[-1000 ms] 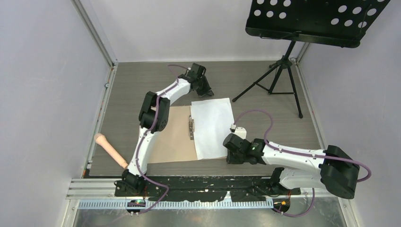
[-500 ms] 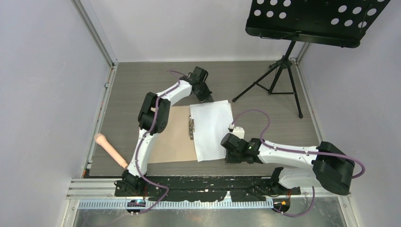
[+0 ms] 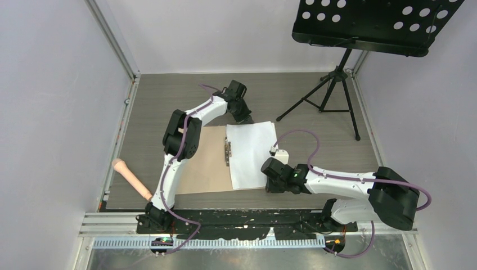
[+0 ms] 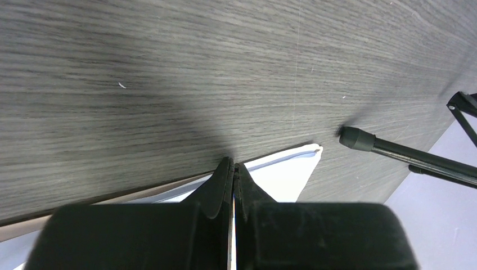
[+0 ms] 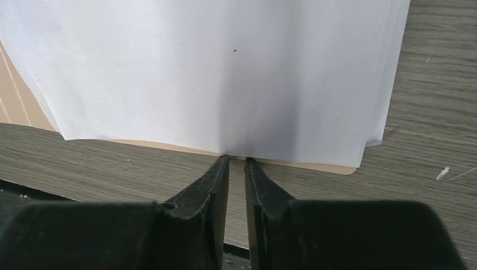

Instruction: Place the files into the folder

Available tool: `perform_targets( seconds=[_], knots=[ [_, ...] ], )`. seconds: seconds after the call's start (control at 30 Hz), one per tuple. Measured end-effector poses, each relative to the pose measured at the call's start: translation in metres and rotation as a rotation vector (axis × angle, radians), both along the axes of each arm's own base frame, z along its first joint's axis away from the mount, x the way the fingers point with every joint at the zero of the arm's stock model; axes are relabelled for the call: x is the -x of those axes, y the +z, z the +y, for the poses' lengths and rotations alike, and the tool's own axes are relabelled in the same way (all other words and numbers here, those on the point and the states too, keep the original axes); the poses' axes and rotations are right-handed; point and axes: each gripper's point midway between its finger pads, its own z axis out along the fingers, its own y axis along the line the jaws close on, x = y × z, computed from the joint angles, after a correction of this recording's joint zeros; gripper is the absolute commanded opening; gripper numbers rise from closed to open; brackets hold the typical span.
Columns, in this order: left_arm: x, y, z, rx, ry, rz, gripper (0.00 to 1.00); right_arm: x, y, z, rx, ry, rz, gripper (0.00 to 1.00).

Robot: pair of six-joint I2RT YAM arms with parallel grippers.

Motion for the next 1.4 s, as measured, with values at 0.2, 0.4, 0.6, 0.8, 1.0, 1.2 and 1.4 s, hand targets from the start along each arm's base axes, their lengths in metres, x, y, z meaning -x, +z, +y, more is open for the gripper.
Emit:
perform_targets(
  seconds=[0.2,0.4,0.6,0.8,1.0,1.2,1.4],
  knots=[
    [0.003,0.0,-0.001,-0.002,-0.028,0.0,0.03,0.0,0.0,0.004,-0.01,0.014,-0.002,0.24],
    [0.006,0.0,-0.001,0.0,-0.052,0.002,0.14,0.001,0.001,0.006,-0.015,0.031,-0.004,0.27],
    [0.005,0.014,-0.006,0.018,-0.083,-0.011,0.23,0.002,0.002,0.006,-0.017,0.032,-0.004,0.32],
    [-0.004,0.034,-0.012,0.036,-0.119,-0.067,0.39,0.002,0.012,0.01,-0.052,0.052,-0.019,0.37],
    [-0.011,0.049,-0.013,0.035,-0.159,-0.115,0.49,0.003,0.032,0.014,-0.11,0.081,-0.05,0.42],
    [-0.008,0.073,-0.003,0.021,-0.206,-0.166,0.51,-0.006,0.053,0.025,-0.137,0.102,-0.085,0.43],
    [0.029,0.118,0.054,-0.052,-0.198,-0.22,0.44,-0.051,0.068,0.043,-0.156,0.083,-0.098,0.42]
  ],
)
